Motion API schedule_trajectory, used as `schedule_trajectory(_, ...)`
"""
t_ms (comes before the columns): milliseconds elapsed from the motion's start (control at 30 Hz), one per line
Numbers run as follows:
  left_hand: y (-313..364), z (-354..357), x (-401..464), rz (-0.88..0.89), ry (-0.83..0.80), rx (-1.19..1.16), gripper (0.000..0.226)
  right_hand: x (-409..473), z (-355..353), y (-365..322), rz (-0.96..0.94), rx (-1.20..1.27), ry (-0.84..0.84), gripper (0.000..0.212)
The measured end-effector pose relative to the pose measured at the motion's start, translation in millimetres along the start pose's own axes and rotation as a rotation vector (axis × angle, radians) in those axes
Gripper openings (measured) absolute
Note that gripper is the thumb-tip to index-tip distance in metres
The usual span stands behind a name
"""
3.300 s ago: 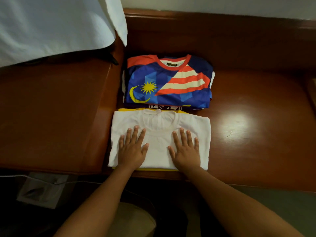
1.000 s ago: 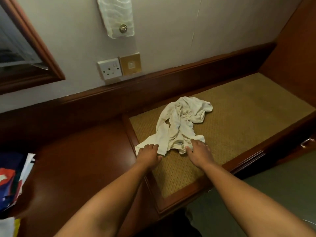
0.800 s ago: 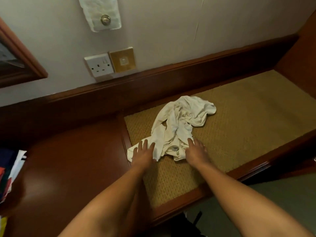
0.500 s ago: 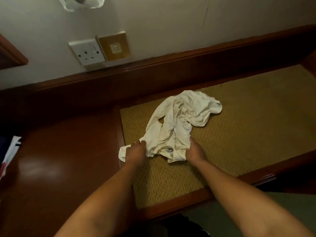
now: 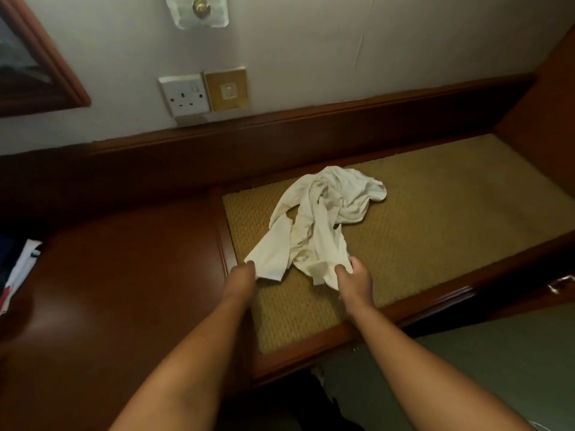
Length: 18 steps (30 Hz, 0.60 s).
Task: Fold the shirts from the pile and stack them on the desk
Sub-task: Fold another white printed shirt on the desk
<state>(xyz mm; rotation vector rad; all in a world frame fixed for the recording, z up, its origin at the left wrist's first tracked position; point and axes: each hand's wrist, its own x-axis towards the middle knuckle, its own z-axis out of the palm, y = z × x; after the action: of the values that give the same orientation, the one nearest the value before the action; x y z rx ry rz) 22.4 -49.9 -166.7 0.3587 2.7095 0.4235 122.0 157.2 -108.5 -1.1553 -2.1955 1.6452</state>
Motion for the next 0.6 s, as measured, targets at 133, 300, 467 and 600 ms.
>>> schedule_trajectory(133, -25, 2, -36, -0.222, 0.103, -0.474, 0.01, -36, -3, 20, 0.082, -0.031, 0.104, 0.026)
schedule_trajectory(300, -72, -13, -81, -0.606, 0.233, -0.58, 0.025, -62, -15, 50, 0.227, -0.071, 0.216, 0.024)
schedule_trajectory(467, -97, -19, -94, -0.645, 0.24, -0.437, 0.036, -66, -37, 66, 0.259, -0.439, 0.113, 0.042)
schedule_trajectory(600, -59, -15, -95, -0.253, 0.271, -0.052, 0.041, -61, -32, 67, -0.058, -0.904, -0.025, 0.057)
